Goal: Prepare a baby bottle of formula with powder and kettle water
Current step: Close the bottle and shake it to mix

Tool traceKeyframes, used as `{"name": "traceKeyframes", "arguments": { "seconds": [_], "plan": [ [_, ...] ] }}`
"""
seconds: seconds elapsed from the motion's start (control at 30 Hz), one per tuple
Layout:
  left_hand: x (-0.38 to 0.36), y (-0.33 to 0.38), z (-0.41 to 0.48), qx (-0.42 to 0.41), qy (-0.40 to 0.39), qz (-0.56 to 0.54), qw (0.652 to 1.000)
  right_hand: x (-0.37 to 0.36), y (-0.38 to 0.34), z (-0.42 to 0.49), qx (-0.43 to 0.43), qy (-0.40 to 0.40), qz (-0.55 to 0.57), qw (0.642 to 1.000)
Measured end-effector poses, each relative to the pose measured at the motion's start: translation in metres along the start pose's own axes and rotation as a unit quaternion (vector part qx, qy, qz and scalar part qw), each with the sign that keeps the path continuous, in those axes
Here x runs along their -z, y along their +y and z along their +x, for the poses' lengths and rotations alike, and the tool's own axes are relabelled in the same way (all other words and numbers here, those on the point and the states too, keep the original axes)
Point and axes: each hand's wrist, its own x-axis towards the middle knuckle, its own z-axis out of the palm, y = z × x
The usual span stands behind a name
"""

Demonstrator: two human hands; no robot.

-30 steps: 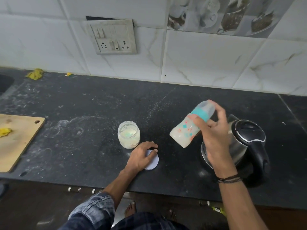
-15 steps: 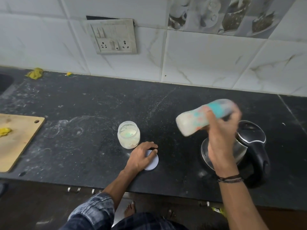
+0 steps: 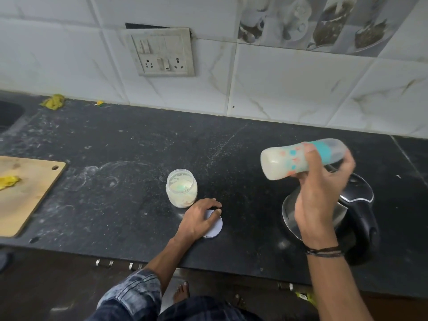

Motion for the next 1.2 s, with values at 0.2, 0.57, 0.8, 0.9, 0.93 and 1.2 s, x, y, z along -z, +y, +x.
{"name": "traceKeyframes", "arguments": {
  "seconds": [0.2,0.57,0.8,0.9,0.93,1.2],
  "plan": [
    [0.001,-0.002,0.000,-0.005,-0.008,0.000,1.000,0.001,0.005,0.002,-0.012,0.005,-0.012,1.000],
    [0.000,0.001,-0.001,0.008,-0.005,-0.006,1.000,0.002,0.009,0.000,-0.025,-0.012,-0.036,0.999],
    [0.000,0.001,0.000,0.012,-0.011,-0.001,1.000,0.003,0.002,0.001,0.004,0.039,0.001,0.999],
    [0.001,-0.001,0.000,0.011,-0.010,0.000,1.000,0.001,0.003,-0.001,-0.017,-0.039,-0.073,0.996],
    [0.001,-0.002,0.000,0.011,-0.013,-0.002,1.000,0.001,0.001,-0.004,-0.018,-0.047,-0.077,0.996],
    [0.001,-0.002,-0.001,0.005,-0.007,0.002,1.000,0.003,0.004,-0.003,-0.011,-0.043,-0.088,0.995]
  ]
}}
